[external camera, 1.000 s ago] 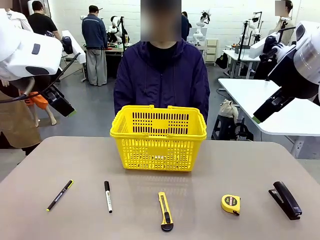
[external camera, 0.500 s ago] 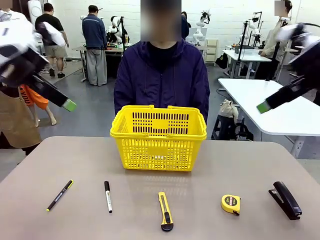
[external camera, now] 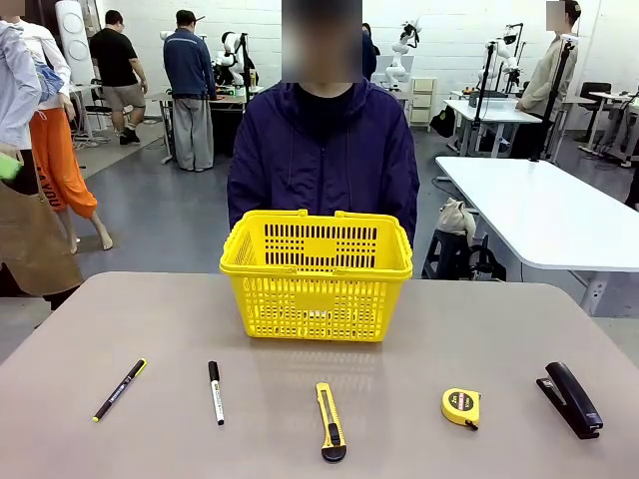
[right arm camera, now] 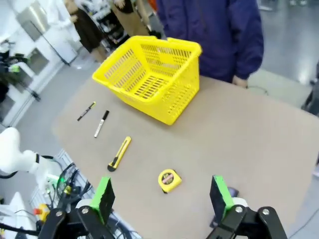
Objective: Place the items the person wants into the basket.
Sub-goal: Pick up the item the person points to and place it in the Market Basket.
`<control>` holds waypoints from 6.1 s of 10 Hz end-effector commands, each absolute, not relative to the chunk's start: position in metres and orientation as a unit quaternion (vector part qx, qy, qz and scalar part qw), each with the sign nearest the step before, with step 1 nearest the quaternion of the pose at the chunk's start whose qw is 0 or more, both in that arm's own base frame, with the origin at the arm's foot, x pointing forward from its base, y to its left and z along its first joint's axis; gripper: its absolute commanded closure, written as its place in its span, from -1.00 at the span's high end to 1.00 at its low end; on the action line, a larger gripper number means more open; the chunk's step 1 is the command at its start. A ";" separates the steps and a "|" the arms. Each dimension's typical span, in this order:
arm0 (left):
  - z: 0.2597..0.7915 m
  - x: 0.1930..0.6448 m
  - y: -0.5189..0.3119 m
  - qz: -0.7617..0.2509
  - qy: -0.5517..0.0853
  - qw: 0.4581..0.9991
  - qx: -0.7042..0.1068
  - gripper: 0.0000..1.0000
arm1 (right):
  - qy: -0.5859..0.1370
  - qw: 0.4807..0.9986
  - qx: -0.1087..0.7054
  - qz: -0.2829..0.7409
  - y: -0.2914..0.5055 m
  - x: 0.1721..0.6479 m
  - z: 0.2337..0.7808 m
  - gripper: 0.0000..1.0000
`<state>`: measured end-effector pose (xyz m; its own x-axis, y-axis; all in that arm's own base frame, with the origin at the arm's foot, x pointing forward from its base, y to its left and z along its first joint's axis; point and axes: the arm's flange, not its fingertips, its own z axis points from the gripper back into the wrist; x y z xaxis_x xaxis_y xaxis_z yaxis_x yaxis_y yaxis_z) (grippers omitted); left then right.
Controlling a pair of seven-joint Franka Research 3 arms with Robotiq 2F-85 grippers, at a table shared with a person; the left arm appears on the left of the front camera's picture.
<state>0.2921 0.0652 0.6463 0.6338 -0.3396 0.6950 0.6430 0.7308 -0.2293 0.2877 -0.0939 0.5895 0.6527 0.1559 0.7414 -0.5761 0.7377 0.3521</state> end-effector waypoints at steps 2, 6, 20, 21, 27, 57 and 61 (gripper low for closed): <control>0.653 0.257 0.112 -0.259 -0.316 0.894 -0.186 1.00 | -0.366 0.862 0.286 0.202 -0.124 0.246 0.606 1.00; 0.649 0.225 0.160 -0.198 -0.334 0.902 -0.189 1.00 | -0.436 0.840 0.273 0.171 -0.157 0.193 0.632 1.00; 0.656 0.229 0.153 -0.200 -0.336 0.900 -0.192 1.00 | -0.427 0.848 0.264 0.170 -0.162 0.189 0.639 1.00; 0.656 0.229 0.153 -0.200 -0.336 0.900 -0.192 1.00 | -0.427 0.848 0.264 0.170 -0.162 0.189 0.639 1.00; 0.656 0.229 0.153 -0.200 -0.336 0.900 -0.192 1.00 | -0.427 0.848 0.264 0.170 -0.162 0.189 0.639 1.00; 0.656 0.229 0.153 -0.200 -0.336 0.900 -0.192 1.00 | -0.119 0.989 -0.048 0.076 0.154 0.317 0.474 1.00; 0.656 0.229 0.153 -0.200 -0.336 0.900 -0.192 1.00 | -0.099 0.994 -0.029 0.032 0.164 0.313 0.464 1.00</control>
<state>0.2286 0.1531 0.6556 0.6996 -0.2272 0.6775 0.4821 0.8499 -0.2128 0.3152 0.1558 0.4739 0.9658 0.1368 0.2205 -0.1204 0.9890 -0.0860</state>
